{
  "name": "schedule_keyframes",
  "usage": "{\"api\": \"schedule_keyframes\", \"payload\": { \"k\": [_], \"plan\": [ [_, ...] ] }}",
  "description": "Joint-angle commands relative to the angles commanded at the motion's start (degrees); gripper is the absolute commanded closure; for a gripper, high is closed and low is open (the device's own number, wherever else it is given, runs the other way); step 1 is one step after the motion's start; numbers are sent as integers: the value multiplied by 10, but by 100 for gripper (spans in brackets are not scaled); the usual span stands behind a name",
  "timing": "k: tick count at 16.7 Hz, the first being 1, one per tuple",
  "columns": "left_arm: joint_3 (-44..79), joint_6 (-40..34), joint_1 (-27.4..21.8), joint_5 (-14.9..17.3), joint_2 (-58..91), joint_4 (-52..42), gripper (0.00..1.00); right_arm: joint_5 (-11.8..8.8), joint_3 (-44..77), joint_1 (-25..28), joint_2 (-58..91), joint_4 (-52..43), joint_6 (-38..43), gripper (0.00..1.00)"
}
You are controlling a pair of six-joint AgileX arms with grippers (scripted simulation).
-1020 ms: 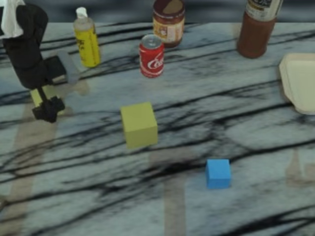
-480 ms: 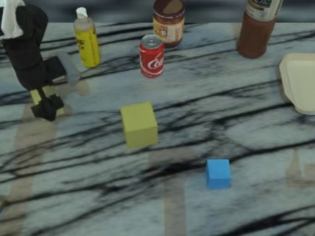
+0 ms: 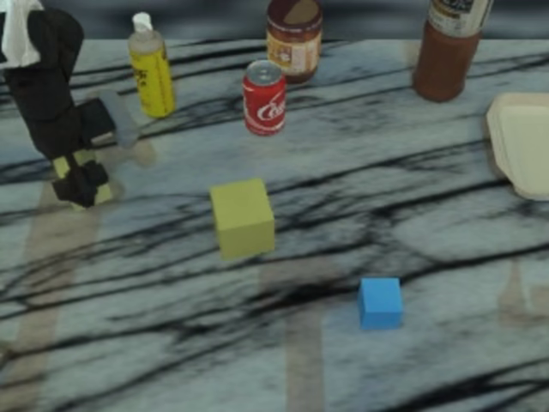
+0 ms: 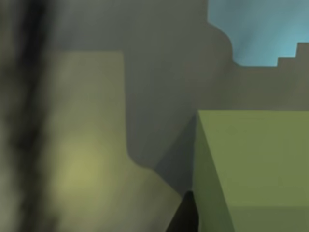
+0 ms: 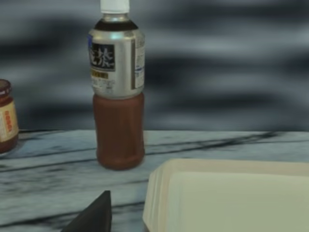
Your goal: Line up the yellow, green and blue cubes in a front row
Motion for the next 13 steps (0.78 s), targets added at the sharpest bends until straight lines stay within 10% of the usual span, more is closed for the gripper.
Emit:
{"api": "schedule_keyframes", "payload": {
  "k": [13],
  "plan": [
    [76,-4,6,5,-42,-119,100,0,0,0,0,0,0,0]
  ]
}}
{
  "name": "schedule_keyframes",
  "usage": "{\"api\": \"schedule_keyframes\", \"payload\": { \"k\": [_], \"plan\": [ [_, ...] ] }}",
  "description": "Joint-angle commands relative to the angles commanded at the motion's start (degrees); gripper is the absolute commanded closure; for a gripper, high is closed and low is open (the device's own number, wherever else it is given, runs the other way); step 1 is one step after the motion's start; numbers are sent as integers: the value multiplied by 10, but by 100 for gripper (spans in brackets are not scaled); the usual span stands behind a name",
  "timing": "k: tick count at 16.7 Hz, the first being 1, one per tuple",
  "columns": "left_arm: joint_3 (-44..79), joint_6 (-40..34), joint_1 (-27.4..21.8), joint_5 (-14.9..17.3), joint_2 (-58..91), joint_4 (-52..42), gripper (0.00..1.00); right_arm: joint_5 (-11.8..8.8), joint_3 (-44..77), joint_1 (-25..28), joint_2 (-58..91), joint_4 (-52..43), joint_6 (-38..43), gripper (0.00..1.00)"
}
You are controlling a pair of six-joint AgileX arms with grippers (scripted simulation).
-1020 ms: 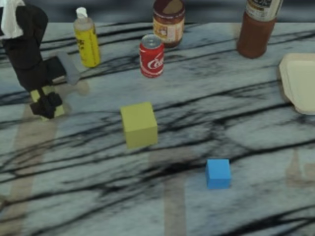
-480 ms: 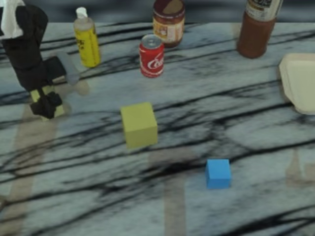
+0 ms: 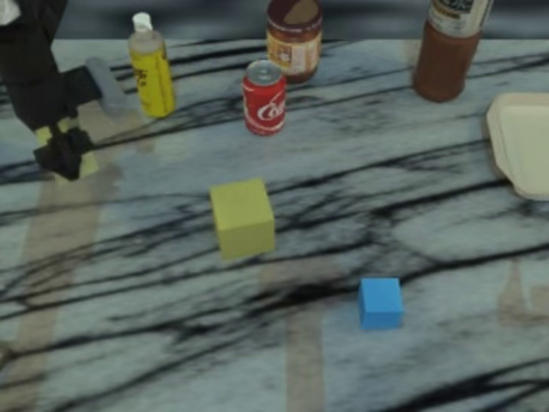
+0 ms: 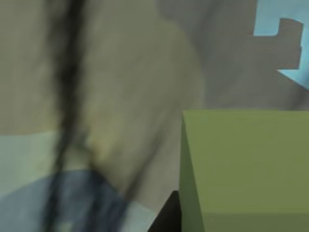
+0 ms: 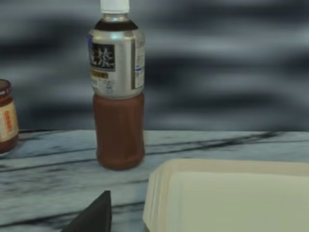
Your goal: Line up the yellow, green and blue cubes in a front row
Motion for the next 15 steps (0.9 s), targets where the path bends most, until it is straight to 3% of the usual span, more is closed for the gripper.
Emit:
{"api": "schedule_keyframes", "payload": {
  "k": [8,11,15],
  "plan": [
    [15,-4,-9,0,-11,-22,100,0,0,0,0,0,0,0],
    [-3,-22,-64,-1,-26,-18,100,0,0,0,0,0,0,0],
    [-50,-65,-196,-2,-61,-9,100,0,0,0,0,0,0,0]
  ]
}}
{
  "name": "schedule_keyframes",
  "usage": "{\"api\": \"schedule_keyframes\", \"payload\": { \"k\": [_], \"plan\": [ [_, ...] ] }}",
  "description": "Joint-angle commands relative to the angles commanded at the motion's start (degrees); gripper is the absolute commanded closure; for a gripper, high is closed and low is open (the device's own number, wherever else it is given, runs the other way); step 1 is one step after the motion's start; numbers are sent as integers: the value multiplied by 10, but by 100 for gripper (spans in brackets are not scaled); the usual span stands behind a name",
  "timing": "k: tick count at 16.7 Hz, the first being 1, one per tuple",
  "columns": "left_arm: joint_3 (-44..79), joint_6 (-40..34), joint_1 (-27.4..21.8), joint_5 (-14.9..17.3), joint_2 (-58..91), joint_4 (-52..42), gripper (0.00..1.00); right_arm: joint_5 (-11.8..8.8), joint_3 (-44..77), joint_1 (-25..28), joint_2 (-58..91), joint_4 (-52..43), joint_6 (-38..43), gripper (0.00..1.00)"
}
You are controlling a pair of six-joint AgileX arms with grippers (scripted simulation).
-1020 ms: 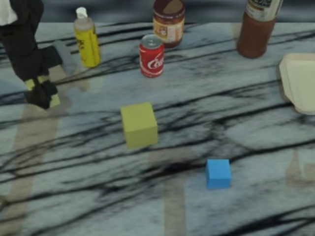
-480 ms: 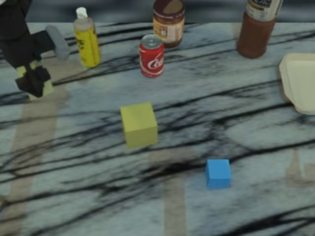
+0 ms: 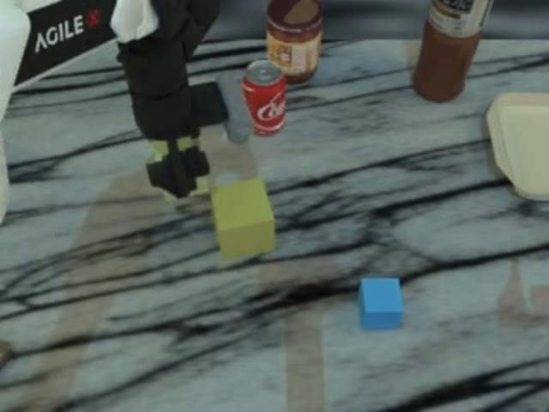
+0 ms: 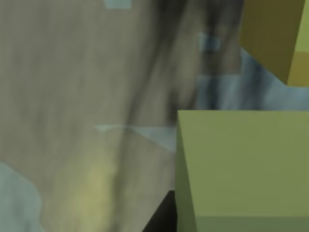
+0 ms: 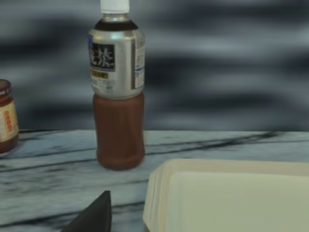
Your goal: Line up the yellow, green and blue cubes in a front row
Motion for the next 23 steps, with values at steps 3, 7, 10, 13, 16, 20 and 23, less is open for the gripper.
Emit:
{"api": "schedule_keyframes", "payload": {
  "k": [3,7,10,13,16,20,23],
  "plan": [
    [-40,-38,-113,0,-29,7,100,0,0,0,0,0,0,0],
    [-81,-78,-221,-1,-65,19,100,0,0,0,0,0,0,0],
    [-90,-88,-242,-2,-74,23,100,0,0,0,0,0,0,0],
    [-88,-86,-240,-2,-72,22,100,0,0,0,0,0,0,0],
    [-105,-86,-241,-2,-64,45,100,0,0,0,0,0,0,0],
    [-155,-88,-243,-2,-37,126,100,0,0,0,0,0,0,0],
    [-175,-89,-244,-2,-25,157,100,0,0,0,0,0,0,0]
  ]
}}
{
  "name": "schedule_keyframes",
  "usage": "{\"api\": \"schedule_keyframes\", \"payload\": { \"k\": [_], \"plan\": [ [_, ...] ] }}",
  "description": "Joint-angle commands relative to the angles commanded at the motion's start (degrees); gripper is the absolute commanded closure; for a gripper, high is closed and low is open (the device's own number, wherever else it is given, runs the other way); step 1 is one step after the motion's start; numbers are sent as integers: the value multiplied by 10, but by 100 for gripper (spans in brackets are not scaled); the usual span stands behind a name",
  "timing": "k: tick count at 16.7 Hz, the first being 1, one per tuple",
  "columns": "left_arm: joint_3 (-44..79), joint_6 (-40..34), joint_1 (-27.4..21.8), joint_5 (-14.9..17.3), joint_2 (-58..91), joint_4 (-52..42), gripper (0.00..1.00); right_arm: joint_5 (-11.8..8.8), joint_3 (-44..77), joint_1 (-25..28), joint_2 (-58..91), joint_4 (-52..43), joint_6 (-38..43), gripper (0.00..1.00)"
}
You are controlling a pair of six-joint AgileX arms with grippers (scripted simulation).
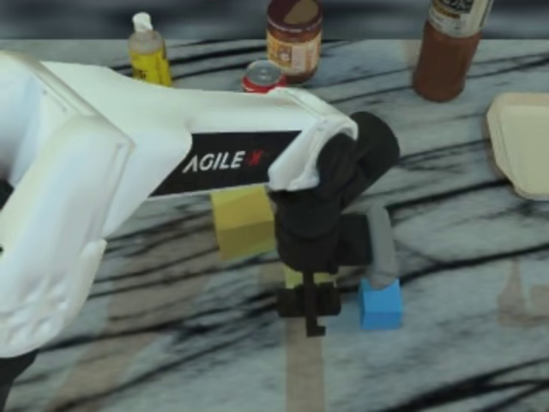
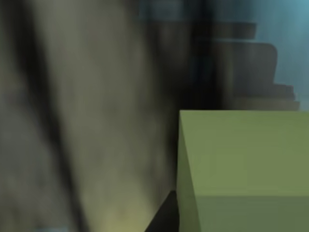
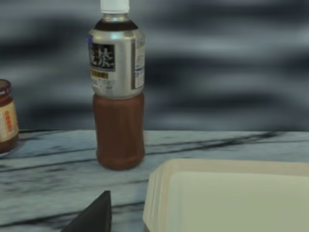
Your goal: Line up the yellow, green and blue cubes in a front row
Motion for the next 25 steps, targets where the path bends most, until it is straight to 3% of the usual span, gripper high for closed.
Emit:
{"api": "schedule_keyframes", "payload": {
  "k": [3,16,25],
  "plan": [
    [0,0,0,0,0,0,100,0,0,0,0,0,0,0],
    [0,0,0,0,0,0,2,0,0,0,0,0,0,0],
    [0,0,1,0,0,0,0,0,0,0,0,0,0,0]
  ]
}}
